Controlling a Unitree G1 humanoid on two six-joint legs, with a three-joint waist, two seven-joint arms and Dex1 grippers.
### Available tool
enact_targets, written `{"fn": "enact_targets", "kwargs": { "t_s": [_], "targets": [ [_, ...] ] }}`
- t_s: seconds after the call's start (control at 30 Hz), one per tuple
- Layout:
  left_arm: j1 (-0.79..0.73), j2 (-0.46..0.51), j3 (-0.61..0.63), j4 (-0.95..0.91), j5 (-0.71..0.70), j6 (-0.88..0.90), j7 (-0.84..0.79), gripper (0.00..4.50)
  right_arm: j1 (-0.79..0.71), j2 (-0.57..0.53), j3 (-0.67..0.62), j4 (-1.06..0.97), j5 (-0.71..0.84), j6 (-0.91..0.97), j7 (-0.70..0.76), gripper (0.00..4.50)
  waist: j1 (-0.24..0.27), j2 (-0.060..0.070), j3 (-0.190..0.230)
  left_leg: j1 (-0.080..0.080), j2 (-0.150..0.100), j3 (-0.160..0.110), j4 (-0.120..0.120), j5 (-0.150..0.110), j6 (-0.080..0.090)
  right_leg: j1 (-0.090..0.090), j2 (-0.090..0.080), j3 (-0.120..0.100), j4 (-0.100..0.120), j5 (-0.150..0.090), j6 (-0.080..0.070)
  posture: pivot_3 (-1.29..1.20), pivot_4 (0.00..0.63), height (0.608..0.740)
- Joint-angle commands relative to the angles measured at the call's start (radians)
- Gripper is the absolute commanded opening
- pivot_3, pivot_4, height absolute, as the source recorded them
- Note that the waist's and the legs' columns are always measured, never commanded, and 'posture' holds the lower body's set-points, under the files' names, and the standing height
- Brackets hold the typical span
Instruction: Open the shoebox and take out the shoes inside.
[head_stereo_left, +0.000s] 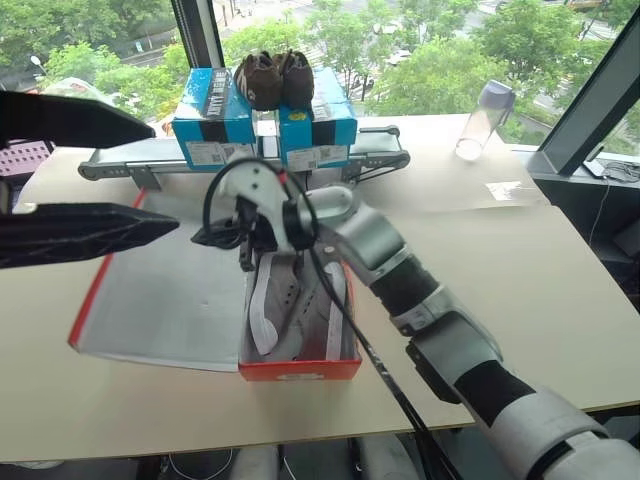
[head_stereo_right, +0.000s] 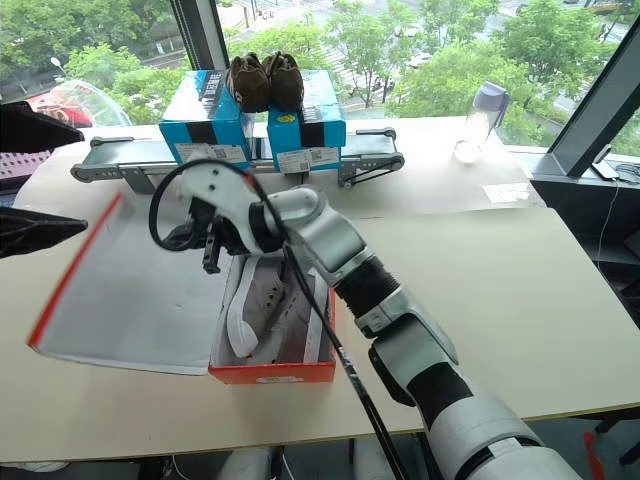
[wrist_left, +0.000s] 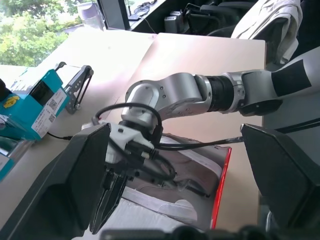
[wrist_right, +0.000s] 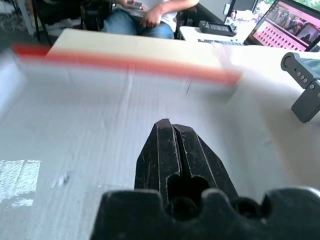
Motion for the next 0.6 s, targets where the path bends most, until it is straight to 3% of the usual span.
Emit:
{"fn": "enact_targets", "kwargs": {
  "t_s": [0.03,0.27,0.4,0.5,0.6],
  "targets": [
    [0.052,-0.029,0.018,-0.042,0.008,0.010,0.026,4.45,-0.013,-0.123,-0.039,-0.116,0.030,0.132,0.118,0.00,0.007,0.000,0.000,0.000,-0.001,0.000,0.000,0.000,0.000,0.000,0.000,0.000,0.000,0.000,0.000,0.00,0.150,0.740],
    [0.213,-0.146,-0.043,-0.079,0.202,-0.111,-0.058,4.45,0.016,-0.359,-0.093,-0.377,0.098,0.316,0.237,0.00,0.004,0.000,0.000,0.001,0.000,0.001,-0.002,0.000,0.000,-0.002,0.001,0.002,0.001,0.001,-0.002,0.00,0.150,0.740],
    [0.297,-0.173,-0.191,-0.029,0.449,-0.323,-0.161,4.50,0.085,-0.443,-0.033,-0.443,0.059,0.294,0.279,1.00,-0.003,0.000,0.000,0.002,0.000,0.002,-0.002,0.000,0.000,-0.001,0.001,0.003,0.001,0.001,-0.002,0.00,0.150,0.740],
    [0.244,-0.207,-0.279,0.062,0.557,-0.427,-0.136,4.50,0.110,-0.433,0.001,-0.385,-0.019,0.208,0.232,2.15,-0.002,0.000,0.000,0.004,0.001,0.004,-0.002,0.000,0.000,0.000,0.002,0.005,0.001,0.001,-0.002,0.00,0.150,0.740],
    [0.258,-0.215,-0.319,0.092,0.631,-0.492,-0.191,4.50,0.114,-0.381,0.031,-0.222,-0.148,-0.062,0.120,3.11,-0.007,0.000,0.000,0.003,0.001,0.005,-0.001,0.000,0.000,-0.002,0.003,0.006,0.001,0.002,-0.003,0.00,0.150,0.740]
  ]
}}
